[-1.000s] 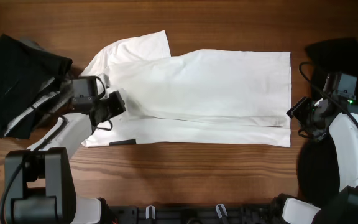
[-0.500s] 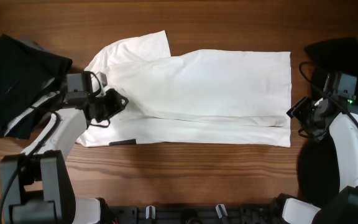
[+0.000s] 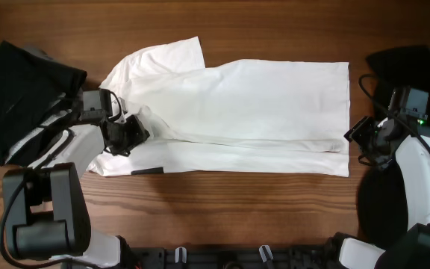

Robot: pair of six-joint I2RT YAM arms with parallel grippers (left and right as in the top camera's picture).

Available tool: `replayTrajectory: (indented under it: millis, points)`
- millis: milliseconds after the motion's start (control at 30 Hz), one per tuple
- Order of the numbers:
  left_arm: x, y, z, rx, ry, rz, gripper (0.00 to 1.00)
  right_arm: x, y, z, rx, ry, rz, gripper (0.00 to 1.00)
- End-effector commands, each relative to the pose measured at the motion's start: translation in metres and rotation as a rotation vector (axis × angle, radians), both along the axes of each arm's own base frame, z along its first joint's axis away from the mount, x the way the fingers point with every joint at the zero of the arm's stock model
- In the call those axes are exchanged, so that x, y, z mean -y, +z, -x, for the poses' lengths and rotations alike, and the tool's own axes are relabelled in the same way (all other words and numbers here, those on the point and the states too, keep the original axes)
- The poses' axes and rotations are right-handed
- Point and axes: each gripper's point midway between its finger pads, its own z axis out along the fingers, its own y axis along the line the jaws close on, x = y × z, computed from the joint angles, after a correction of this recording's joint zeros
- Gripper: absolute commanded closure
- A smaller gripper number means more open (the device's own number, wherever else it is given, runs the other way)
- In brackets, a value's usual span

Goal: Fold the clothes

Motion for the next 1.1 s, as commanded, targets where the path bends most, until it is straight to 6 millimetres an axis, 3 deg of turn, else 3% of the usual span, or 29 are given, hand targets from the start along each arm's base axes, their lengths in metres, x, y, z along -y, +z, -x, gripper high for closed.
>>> replayTrajectory:
  millis: [0,133,200,300,600,833,1067]
  points:
    - [0.009,-0.006,-0.005,0.013,-0.032,0.038,0.82,0.0,0.006,-0.004,0.024,0.01,-0.004,0.32]
    - [0.015,0.0,-0.007,0.033,-0.042,0.069,0.85,0.0,0.006,-0.004,0.024,0.011,-0.004,0.32]
    - [0.015,0.001,-0.006,0.031,-0.042,0.07,0.96,0.0,0.006,-0.004,0.024,0.01,-0.004,0.32]
    - [0.017,0.005,-0.004,0.028,-0.045,0.081,0.96,0.0,0.006,-0.004,0.024,0.01,-0.003,0.33]
    - [0.027,0.052,-0.023,0.163,-0.056,0.135,0.96,0.0,0.007,-0.005,0.028,0.01,-0.003,0.32]
    - [0.053,0.063,-0.045,0.286,-0.134,0.123,0.96,0.001,0.007,-0.005,0.028,0.009,-0.002,0.32]
    - [0.074,0.055,-0.055,0.322,-0.141,-0.008,0.96,0.0,0.007,-0.005,0.028,0.009,-0.003,0.32]
